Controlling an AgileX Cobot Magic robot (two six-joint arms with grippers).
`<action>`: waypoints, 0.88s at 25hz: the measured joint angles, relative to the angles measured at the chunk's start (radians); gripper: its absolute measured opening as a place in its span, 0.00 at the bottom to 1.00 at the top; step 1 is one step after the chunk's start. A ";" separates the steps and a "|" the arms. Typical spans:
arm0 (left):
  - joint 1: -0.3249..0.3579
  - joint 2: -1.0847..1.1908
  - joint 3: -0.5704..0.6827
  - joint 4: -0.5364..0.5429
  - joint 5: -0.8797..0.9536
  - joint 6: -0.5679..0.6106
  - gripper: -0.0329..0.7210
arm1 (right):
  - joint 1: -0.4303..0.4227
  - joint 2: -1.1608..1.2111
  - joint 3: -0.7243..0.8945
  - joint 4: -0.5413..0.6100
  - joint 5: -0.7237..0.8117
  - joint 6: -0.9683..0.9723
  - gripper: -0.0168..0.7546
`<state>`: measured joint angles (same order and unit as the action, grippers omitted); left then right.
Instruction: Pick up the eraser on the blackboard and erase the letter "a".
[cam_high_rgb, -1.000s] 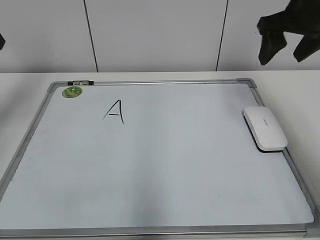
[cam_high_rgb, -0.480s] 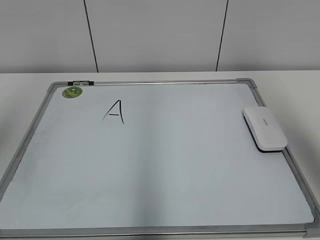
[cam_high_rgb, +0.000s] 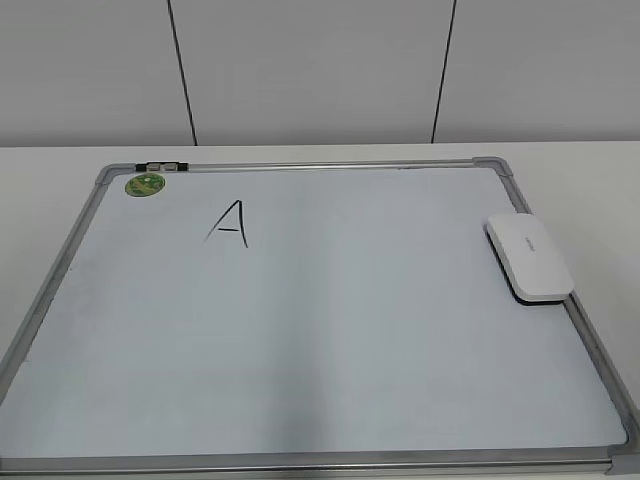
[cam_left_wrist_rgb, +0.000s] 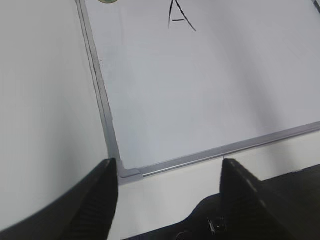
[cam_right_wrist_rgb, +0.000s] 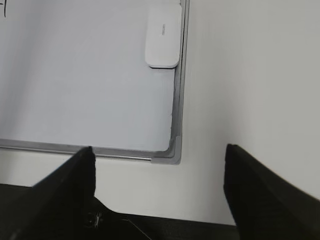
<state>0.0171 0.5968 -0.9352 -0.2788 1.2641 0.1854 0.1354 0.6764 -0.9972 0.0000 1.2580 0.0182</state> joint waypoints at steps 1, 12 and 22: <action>0.000 -0.034 0.029 0.008 0.000 -0.005 0.67 | 0.000 -0.041 0.037 0.000 0.000 0.001 0.79; 0.000 -0.306 0.324 0.119 -0.024 -0.052 0.67 | 0.000 -0.318 0.319 -0.079 -0.033 0.004 0.79; 0.000 -0.352 0.412 0.175 -0.137 -0.065 0.67 | 0.000 -0.379 0.508 -0.124 -0.110 0.005 0.79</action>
<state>0.0171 0.2446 -0.5228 -0.1033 1.1274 0.1205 0.1354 0.2974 -0.4888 -0.1237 1.1485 0.0232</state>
